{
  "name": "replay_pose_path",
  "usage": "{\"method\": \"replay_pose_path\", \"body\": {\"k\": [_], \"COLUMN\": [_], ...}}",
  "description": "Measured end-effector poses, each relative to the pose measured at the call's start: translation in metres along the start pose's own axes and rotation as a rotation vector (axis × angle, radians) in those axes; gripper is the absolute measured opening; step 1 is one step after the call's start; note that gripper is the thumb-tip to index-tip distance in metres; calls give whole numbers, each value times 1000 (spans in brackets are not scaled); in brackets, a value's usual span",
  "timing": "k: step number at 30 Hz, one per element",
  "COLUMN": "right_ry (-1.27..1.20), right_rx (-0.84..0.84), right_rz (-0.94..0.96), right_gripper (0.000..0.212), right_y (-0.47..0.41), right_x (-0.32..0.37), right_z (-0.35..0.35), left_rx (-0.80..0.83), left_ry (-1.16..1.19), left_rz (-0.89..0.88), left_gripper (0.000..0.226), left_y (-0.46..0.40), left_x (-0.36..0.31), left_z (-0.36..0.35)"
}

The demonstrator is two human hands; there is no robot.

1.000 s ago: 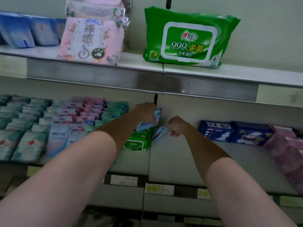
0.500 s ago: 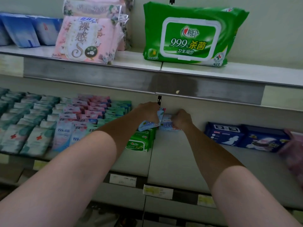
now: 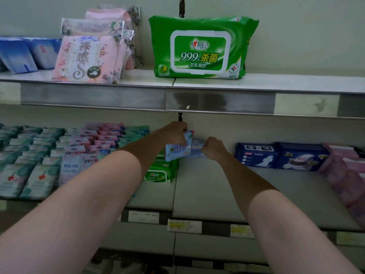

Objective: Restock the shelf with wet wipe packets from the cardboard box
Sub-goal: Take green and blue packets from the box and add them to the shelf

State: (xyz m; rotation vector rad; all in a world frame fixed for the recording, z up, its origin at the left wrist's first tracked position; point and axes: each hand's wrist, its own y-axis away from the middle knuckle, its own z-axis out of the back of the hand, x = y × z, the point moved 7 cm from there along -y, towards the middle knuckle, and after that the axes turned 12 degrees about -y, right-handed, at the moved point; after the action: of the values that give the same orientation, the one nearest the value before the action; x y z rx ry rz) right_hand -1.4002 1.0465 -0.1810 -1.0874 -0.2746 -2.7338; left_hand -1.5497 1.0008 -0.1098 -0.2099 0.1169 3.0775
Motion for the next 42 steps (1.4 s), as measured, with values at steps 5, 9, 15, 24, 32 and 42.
{"method": "replay_pose_path", "body": {"k": [5, 9, 15, 24, 32, 42], "right_ry": [53, 94, 88, 21, 20, -47], "right_rx": [66, 118, 176, 162, 120, 49], "right_rz": [12, 90, 161, 177, 225, 175], "right_gripper": [30, 44, 48, 46, 45, 37], "right_y": [10, 16, 20, 9, 3, -2], "right_x": [-11, -16, -10, -7, -6, -13], "right_z": [-2, -4, -9, -2, 4, 9], "left_rx": [38, 97, 120, 83, 154, -26], "left_ry": [47, 24, -24, 81, -246, -82], "left_rz": [-105, -96, -60, -53, -200, -126], "left_gripper": [56, 54, 46, 37, 79, 39], "left_y": [2, 4, 3, -7, -14, -23], "left_x": [-24, -31, -36, -41, -43, -42], "left_z": [-7, -23, -33, -42, -66, -48]}}
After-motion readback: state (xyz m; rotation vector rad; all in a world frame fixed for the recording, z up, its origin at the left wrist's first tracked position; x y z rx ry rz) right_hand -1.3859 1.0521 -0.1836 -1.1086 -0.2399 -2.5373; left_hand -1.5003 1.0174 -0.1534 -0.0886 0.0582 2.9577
